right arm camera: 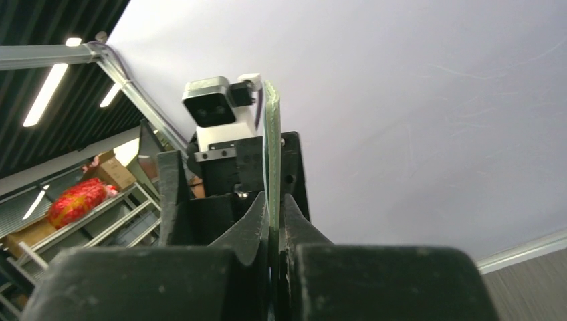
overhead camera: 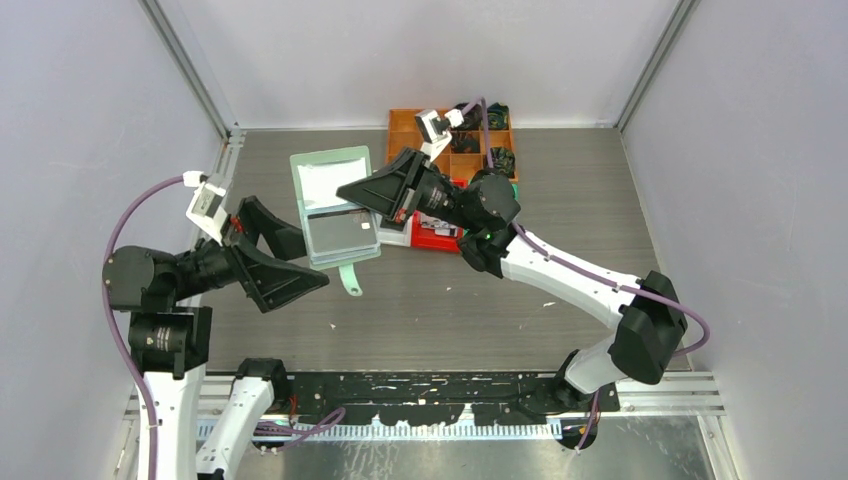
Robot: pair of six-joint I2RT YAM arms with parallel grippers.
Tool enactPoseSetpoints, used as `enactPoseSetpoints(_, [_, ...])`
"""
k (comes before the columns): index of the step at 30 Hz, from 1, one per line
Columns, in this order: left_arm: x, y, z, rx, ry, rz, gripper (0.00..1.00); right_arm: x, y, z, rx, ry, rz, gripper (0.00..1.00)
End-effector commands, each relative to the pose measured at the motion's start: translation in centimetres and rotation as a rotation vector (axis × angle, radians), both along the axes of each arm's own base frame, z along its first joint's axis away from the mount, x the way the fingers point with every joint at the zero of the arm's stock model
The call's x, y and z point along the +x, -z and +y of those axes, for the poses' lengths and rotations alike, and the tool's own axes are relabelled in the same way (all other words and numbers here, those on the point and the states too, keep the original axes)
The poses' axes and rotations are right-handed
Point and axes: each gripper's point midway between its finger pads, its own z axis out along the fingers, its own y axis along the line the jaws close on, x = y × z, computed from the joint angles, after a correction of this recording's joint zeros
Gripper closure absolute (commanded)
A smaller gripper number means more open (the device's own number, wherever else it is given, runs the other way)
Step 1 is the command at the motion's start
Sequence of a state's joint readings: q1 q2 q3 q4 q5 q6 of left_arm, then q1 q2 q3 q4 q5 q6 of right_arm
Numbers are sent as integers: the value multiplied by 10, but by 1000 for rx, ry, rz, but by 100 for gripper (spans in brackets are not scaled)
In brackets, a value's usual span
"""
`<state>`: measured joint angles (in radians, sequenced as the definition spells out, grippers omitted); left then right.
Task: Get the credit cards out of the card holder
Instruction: Remove the credit card from the card holder.
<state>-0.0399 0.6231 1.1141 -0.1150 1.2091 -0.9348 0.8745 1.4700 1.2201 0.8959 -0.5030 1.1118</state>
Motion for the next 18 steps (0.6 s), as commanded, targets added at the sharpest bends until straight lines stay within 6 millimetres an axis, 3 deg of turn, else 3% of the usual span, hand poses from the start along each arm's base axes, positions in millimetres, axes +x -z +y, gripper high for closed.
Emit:
enactPoseSetpoints(1, [-13,-14,-1,-9,34,-71,13,-6,-25,-15,64,88,-92,99])
enactPoseSetpoints(5, [-1,-12,0,-16,-10,-37,18,-11,-24,-12,47,102,-122,99])
enactPoseSetpoints(12, [46,22,13,63,-236,94,61,-25,-26,-10,58,100,-161,99])
enactPoseSetpoints(15, [46,23,13,55,-240,88,64,-28,-25,-10,58,92,-160,99])
enactPoseSetpoints(18, [37,25,9,76,-176,55,74,-31,-24,-12,49,76,-153,98])
